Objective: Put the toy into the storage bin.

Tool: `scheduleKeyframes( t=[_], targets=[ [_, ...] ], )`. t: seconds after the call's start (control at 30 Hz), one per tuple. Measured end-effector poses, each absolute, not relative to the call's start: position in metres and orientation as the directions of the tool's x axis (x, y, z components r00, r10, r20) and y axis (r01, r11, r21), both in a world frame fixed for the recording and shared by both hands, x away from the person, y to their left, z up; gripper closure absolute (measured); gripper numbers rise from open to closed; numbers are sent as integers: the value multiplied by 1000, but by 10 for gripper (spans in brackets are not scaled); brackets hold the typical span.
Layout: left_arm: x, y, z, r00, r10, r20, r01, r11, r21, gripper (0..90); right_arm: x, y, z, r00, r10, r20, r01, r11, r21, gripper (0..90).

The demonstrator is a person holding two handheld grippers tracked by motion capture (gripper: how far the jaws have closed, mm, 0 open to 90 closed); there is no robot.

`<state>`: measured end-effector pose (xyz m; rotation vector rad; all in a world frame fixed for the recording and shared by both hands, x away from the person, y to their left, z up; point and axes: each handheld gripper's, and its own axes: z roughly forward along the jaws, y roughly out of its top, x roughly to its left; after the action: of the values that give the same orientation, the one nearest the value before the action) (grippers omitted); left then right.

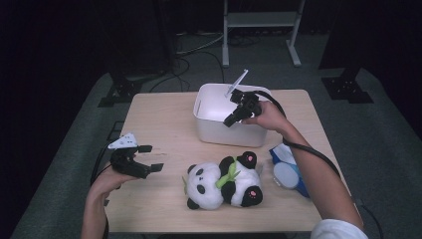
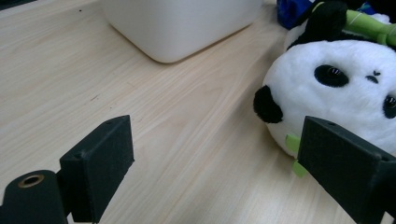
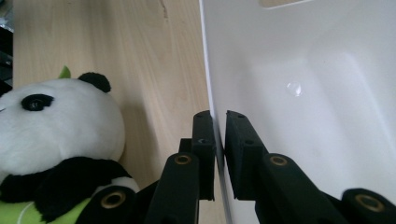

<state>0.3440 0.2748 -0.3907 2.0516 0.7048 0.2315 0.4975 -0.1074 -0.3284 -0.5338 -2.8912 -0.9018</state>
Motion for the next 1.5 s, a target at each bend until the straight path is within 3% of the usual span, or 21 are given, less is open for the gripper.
scheduleKeyframes(
  t=[1.5],
  targets=[
    [348, 271, -397, 816, 568, -110, 403, -421, 813, 84, 437, -94, -324, -965, 199, 169, 260, 774, 578, 842]
  ],
)
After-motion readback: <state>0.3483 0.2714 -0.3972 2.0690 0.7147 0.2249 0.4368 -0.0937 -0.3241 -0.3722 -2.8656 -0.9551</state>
